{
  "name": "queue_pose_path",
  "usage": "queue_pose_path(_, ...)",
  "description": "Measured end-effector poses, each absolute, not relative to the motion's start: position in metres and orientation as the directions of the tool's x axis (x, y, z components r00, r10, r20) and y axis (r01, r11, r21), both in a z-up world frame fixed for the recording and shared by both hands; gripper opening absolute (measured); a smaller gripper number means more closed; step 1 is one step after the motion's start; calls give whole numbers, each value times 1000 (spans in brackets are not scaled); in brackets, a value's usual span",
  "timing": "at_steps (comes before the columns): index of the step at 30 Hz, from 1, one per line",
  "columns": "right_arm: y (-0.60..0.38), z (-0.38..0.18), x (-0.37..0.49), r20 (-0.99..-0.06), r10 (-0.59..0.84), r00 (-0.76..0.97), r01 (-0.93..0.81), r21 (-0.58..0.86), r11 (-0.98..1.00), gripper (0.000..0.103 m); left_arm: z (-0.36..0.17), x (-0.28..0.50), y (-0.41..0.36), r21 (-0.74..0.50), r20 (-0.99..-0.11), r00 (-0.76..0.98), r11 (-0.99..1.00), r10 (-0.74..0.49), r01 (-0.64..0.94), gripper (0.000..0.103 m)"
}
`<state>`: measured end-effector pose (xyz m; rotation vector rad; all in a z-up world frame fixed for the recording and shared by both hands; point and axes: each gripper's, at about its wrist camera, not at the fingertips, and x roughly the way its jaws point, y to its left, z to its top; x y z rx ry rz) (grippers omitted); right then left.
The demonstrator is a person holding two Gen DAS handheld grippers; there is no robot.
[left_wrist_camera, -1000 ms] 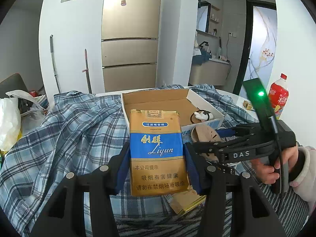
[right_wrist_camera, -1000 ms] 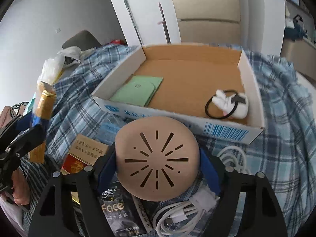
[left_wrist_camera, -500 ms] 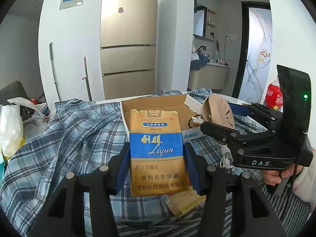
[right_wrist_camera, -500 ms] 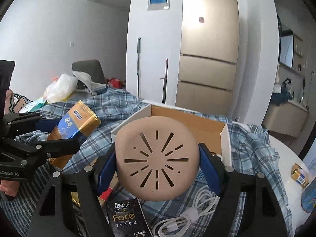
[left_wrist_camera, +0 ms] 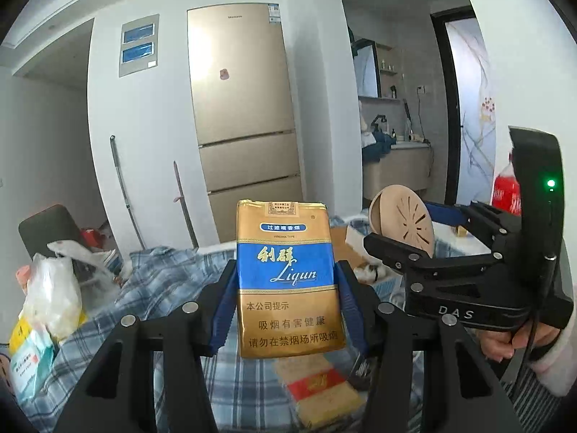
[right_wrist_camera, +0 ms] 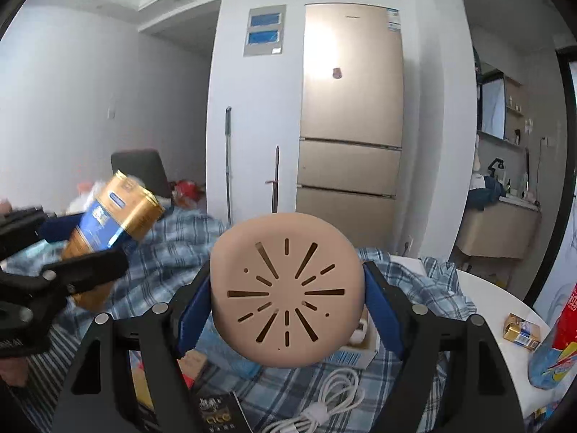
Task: Organize soft objects
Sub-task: 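Carry the Liqun pack and tan disc toward the box with both grippers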
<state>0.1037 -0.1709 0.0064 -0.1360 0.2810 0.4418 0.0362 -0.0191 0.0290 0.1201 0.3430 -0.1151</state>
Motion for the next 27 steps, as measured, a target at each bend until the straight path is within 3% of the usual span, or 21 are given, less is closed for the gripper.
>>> queue_pose_path(7,-177,62,125,-225,335,915,-356,-63,932,77,74,74,-35,78,-254,961,989,-105,129,55)
queue_pose_path(13,-196,78,167,-156,233,960,-231,32,972,78,92,114,-43,24,-211,973,995,-92,100,55)
queue_pose_path(19,-201,37,201,-263,198,944,-191,54,980,78,71,148,-34,0,-255,964,997,-73,75,55)
queue_pose_path(27,-196,-22,238,-514,264,816,-260,80,962,78,10,193,-20,6,-442,897,1000,-11,15,55)
